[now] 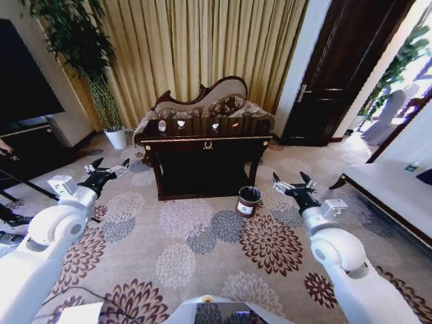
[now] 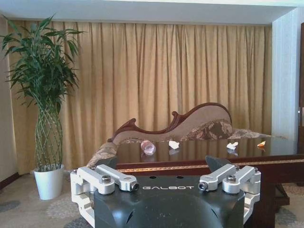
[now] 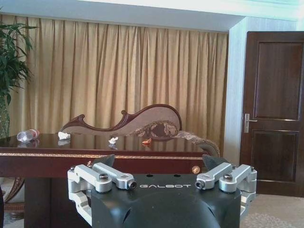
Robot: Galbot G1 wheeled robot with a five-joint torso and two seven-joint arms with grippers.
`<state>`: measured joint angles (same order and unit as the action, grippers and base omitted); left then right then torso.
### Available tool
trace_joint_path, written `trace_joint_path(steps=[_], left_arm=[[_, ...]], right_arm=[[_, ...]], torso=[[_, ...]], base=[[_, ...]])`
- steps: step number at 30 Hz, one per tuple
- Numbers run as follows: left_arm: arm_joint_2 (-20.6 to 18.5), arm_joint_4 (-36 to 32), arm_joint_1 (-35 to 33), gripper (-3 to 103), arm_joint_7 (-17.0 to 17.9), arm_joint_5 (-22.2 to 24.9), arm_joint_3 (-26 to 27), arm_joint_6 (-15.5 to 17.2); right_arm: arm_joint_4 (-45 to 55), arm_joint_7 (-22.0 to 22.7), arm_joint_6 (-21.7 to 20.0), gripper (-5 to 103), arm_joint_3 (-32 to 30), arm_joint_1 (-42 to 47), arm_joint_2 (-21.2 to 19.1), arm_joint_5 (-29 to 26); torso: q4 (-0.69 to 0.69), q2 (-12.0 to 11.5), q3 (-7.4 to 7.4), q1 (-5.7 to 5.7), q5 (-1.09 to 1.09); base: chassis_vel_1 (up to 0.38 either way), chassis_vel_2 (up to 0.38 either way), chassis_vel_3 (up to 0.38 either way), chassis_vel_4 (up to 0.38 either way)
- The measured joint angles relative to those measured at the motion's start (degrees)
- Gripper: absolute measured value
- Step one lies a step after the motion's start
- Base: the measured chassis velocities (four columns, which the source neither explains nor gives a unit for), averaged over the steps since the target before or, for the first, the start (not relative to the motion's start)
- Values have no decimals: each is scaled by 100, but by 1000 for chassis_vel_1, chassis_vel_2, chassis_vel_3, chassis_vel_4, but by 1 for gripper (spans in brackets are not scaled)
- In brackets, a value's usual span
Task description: Move to the front of the table and place the trash on the table into the trash bin.
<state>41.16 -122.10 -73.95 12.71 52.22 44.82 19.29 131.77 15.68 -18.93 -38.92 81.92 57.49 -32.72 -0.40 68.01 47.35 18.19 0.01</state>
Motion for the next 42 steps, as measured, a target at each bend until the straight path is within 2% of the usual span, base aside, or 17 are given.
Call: trace_joint_path(steps=[42], left_arm=[[0,0,0,100,0,0,0,0]], right_arm=[[0,0,0,100,0,0,0,0]], torso=[[0,0,0,0,0]], base=[[0,0,0,0]])
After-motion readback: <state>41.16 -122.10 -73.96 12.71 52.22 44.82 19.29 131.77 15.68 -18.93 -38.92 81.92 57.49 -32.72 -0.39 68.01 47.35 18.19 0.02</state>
